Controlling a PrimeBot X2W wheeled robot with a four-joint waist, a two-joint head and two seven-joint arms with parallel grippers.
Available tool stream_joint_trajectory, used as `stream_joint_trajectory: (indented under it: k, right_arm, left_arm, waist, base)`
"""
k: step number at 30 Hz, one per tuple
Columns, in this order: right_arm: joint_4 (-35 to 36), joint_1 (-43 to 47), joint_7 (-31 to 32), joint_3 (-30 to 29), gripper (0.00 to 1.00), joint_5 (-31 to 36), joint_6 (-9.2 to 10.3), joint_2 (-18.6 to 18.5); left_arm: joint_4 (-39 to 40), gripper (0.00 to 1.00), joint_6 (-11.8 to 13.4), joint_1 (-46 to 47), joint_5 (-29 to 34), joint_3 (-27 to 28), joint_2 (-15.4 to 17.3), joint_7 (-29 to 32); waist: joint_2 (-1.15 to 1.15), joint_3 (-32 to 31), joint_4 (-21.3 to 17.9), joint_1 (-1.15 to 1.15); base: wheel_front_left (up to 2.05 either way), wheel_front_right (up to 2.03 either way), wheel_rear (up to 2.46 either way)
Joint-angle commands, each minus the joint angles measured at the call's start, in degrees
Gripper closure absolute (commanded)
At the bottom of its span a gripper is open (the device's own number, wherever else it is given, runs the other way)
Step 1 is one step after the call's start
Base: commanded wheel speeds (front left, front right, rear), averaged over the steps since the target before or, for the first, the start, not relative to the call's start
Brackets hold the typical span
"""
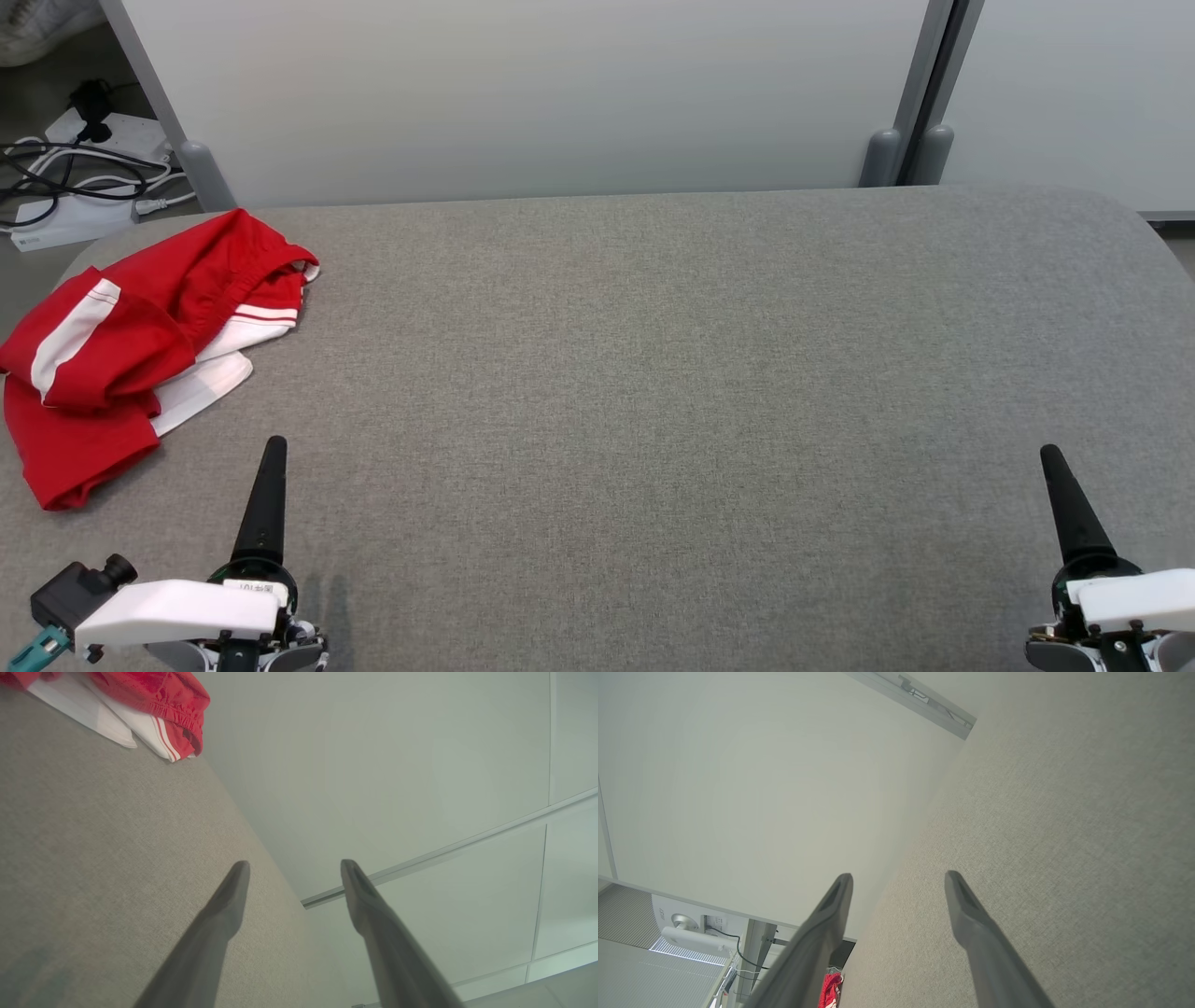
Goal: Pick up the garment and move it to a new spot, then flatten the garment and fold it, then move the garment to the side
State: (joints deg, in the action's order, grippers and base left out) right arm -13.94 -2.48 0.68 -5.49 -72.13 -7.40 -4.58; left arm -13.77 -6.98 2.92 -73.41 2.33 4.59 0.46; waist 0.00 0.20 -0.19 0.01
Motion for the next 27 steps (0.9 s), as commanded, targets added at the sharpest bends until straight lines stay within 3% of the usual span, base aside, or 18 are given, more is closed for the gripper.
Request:
stream_joint_trajectory:
  k: [1,27]
  right_arm:
    - [1.83,-2.87,-0.75,0.29,0.00,1.91,-0.03,-1.49]
    - [3.18,-2.36,-4.28,1.91,0.00,28.09,-0.05,-2.30]
  left_arm:
    - [1.82,0.00,-0.15,3.67,1.48,0.37,1.08,-0.54]
    - [1.41,0.00,1.48,4.56,25.21,-2.88,3.27,-4.91]
  waist:
    - [0.00,-0.02,0.02,-0.01]
    - [0.00,-0.36,-0.13,-0.01]
  base:
    - [0.00,0.00,0.00]
    - [0.00,0.00,0.00]
